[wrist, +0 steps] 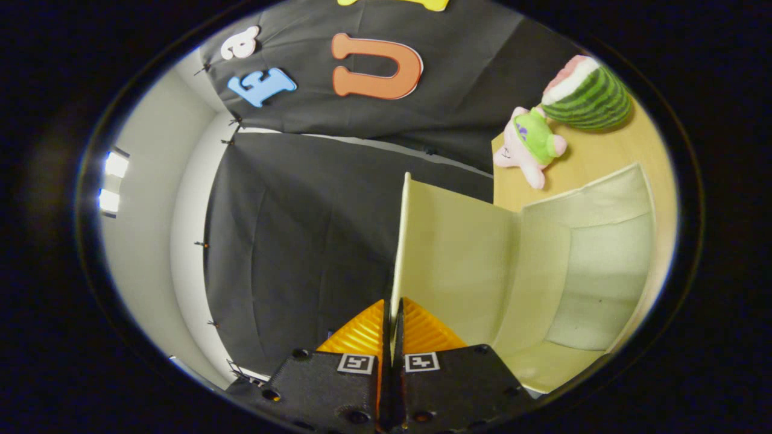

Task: Open the storage box then place both shoes into the box .Put the left shoe in first, then the right shoe, with the right side of both shoes facing outward in a uniform manner.

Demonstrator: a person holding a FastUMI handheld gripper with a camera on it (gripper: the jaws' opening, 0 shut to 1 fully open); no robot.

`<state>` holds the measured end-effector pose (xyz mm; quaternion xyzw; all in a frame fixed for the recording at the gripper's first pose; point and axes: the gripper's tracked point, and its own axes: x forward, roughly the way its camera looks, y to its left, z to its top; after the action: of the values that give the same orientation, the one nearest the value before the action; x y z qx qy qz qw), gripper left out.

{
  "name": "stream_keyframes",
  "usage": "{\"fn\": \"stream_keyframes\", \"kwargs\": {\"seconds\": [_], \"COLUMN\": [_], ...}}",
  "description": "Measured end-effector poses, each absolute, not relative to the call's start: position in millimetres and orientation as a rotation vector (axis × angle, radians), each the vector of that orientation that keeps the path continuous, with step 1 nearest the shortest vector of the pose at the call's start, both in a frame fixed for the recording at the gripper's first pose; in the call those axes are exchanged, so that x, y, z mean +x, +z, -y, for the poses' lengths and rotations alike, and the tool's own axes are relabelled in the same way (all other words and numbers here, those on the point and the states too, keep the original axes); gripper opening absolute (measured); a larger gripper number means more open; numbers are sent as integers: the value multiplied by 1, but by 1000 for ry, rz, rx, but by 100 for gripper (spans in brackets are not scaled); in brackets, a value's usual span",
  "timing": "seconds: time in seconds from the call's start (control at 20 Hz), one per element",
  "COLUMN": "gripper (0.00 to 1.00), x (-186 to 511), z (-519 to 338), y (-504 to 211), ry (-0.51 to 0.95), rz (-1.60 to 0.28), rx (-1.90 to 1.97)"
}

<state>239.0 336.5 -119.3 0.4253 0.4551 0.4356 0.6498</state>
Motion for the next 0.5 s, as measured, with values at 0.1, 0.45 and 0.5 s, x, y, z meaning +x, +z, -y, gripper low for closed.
{"fn": "stream_keyframes", "kwargs": {"seconds": [0.1,0.45,0.5], "gripper": [5,86,99], "x": [237,220,218], "z": [-361,-382,-374], "y": [-129,-142,-138], "ry": [970,934,919], "rz": [-1044,-1039,-1019], "rx": [933,835,839]}}
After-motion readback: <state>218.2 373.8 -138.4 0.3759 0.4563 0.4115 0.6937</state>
